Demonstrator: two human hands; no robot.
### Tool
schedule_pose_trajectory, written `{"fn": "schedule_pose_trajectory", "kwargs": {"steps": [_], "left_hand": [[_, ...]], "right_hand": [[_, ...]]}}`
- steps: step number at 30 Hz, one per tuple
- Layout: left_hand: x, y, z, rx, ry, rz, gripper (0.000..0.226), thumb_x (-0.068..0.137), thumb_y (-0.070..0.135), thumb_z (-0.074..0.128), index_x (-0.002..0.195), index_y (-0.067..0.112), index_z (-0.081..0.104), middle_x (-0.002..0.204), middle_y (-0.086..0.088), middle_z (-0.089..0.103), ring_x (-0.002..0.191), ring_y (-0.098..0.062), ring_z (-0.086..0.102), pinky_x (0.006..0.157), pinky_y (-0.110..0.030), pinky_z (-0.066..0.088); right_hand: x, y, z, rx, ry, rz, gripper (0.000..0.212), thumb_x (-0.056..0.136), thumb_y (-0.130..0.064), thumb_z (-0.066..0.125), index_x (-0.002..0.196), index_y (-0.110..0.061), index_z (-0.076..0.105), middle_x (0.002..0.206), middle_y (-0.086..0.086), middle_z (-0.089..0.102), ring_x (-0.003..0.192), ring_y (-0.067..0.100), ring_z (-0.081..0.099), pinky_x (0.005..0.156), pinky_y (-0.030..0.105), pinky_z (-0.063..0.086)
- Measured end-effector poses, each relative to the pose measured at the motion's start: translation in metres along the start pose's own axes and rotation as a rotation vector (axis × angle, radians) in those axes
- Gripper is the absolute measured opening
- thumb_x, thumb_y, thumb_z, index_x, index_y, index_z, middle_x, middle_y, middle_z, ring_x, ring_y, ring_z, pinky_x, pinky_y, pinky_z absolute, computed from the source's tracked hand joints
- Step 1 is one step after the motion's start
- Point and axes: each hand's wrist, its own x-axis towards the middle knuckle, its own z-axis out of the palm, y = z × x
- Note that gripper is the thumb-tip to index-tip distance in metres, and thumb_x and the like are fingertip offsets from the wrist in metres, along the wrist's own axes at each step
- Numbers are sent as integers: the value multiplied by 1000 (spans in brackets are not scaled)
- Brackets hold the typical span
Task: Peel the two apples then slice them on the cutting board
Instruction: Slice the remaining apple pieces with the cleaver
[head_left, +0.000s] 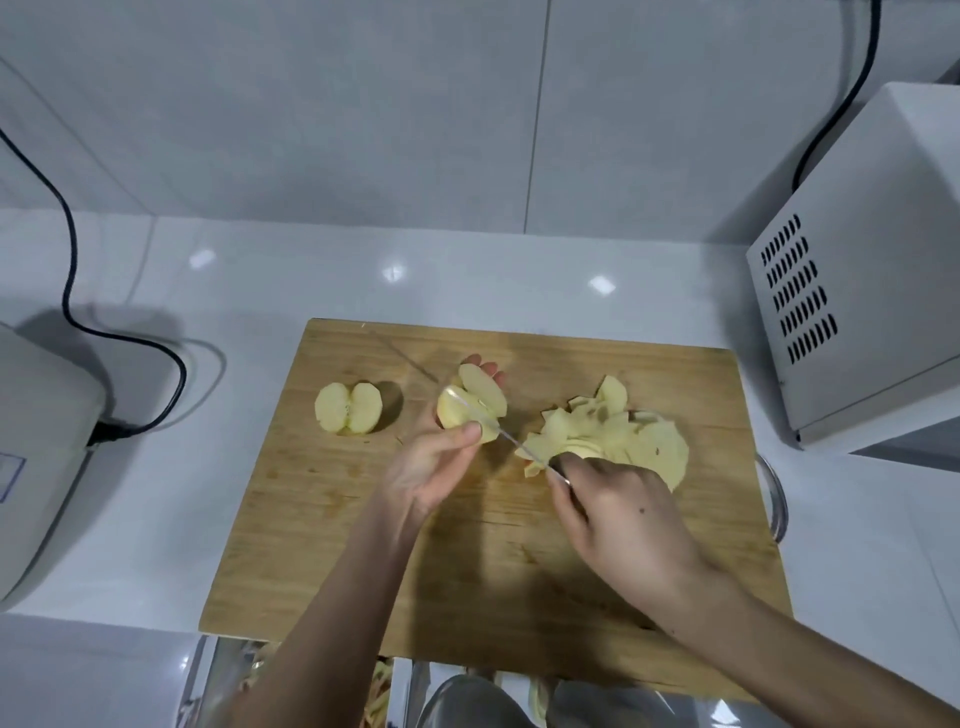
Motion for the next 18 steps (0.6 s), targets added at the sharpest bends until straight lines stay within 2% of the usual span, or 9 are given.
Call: {"fn": "schedule_pose_trajectory", "kwargs": {"steps": [3, 6, 11, 13, 16, 18], "left_hand": [[-3, -3, 1, 9, -10, 32, 61, 30, 3, 96, 87, 9, 76, 88, -8, 73, 87, -18, 70, 76, -29, 56], [-3, -5, 0, -12, -13, 22, 68, 35, 1, 94, 98, 5, 71, 96, -12, 72, 94, -21, 69, 79, -31, 55], [-6, -8, -2, -23, -23, -8, 53, 40, 4, 94, 89, 6, 75, 86, -9, 73, 85, -19, 70, 76, -30, 56], [-6, -7, -1, -55, -10, -18, 58, 36, 1, 95, 91, 4, 75, 88, -10, 72, 86, -20, 70, 75, -30, 56], [-7, -5, 3, -2, -10, -8, 78, 37, 4, 95, 109, 6, 65, 99, -10, 71, 99, -20, 67, 83, -31, 55], [-8, -3, 1, 31, -4, -1, 87, 33, 8, 97, 113, 10, 62, 101, -10, 71, 100, -21, 66, 87, -31, 54]], "right_hand": [[-4, 2, 7, -52, 26, -24, 16, 67, -5, 77, 77, -7, 66, 47, 0, 50, 33, 18, 46, 29, 25, 36], [-5, 3, 10, -59, 37, -26, 19, 64, -5, 79, 79, -6, 67, 47, 1, 50, 32, 19, 45, 29, 25, 35], [-5, 1, 15, -94, 35, -24, 19, 62, -5, 80, 76, -6, 67, 46, 2, 50, 32, 19, 45, 29, 26, 36], [-4, 1, 15, -96, 31, -15, 20, 61, -5, 80, 74, -6, 66, 46, 2, 51, 32, 20, 46, 28, 26, 37], [-2, 2, 14, -70, 29, -9, 23, 59, -3, 82, 73, -6, 64, 41, 0, 46, 29, 19, 42, 29, 23, 30], [0, 3, 12, -68, 30, -20, 23, 59, -4, 83, 73, -6, 64, 39, -1, 44, 27, 17, 39, 29, 22, 25]]}}
